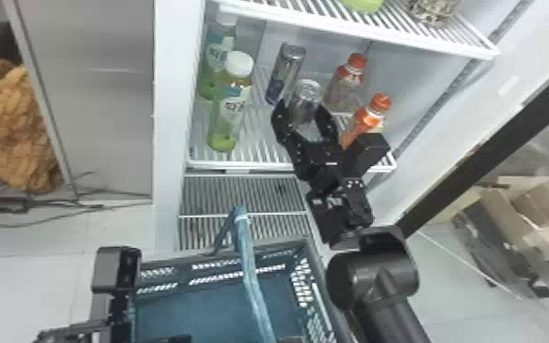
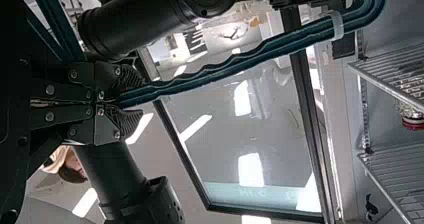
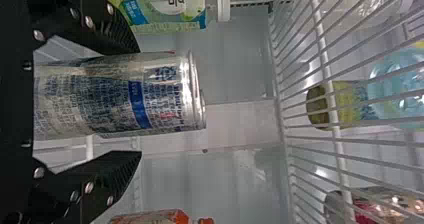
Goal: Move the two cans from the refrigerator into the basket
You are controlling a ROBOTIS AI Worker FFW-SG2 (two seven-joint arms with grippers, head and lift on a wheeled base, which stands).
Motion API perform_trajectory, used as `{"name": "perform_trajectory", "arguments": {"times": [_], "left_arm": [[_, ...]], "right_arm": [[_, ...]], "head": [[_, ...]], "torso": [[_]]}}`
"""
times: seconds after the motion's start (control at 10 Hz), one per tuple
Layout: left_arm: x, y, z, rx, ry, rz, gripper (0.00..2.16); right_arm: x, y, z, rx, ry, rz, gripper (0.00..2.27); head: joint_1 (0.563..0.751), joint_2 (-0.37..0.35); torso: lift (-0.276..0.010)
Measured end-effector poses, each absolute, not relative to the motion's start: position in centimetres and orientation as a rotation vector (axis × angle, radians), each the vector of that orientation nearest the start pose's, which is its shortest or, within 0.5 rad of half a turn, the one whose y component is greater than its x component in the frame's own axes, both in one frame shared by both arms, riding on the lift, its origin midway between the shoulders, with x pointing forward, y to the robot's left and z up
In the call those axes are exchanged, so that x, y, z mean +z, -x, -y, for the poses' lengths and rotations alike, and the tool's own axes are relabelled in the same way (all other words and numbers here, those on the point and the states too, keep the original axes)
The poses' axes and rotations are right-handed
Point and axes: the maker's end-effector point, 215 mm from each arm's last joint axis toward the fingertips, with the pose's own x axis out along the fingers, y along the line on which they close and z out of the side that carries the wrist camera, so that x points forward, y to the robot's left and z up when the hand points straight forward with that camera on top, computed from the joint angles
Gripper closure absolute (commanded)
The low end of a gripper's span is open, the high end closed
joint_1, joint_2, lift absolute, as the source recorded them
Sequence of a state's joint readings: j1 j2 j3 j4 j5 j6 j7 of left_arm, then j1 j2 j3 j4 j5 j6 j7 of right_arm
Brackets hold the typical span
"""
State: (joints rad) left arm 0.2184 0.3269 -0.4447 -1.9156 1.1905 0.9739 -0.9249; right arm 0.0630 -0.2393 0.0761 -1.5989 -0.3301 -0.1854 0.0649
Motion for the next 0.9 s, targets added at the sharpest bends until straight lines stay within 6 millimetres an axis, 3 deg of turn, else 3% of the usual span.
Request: {"name": "perform_trajectory", "arguments": {"times": [0.5,0.9], "left_arm": [[-28.4,-18.5,8.3,-1.690,1.242,-0.781,1.16],[-28.3,-18.6,8.2,-1.686,1.246,-0.778,1.16]], "right_arm": [[-29.5,-56.5,24.6,0.148,-0.108,0.148,0.76],[-25.3,-53.1,23.4,0.185,-0.086,0.202,0.76]], "head": [[0.695,-0.350],[0.695,-0.350]], "torso": [[-0.276],[-0.276]]}}
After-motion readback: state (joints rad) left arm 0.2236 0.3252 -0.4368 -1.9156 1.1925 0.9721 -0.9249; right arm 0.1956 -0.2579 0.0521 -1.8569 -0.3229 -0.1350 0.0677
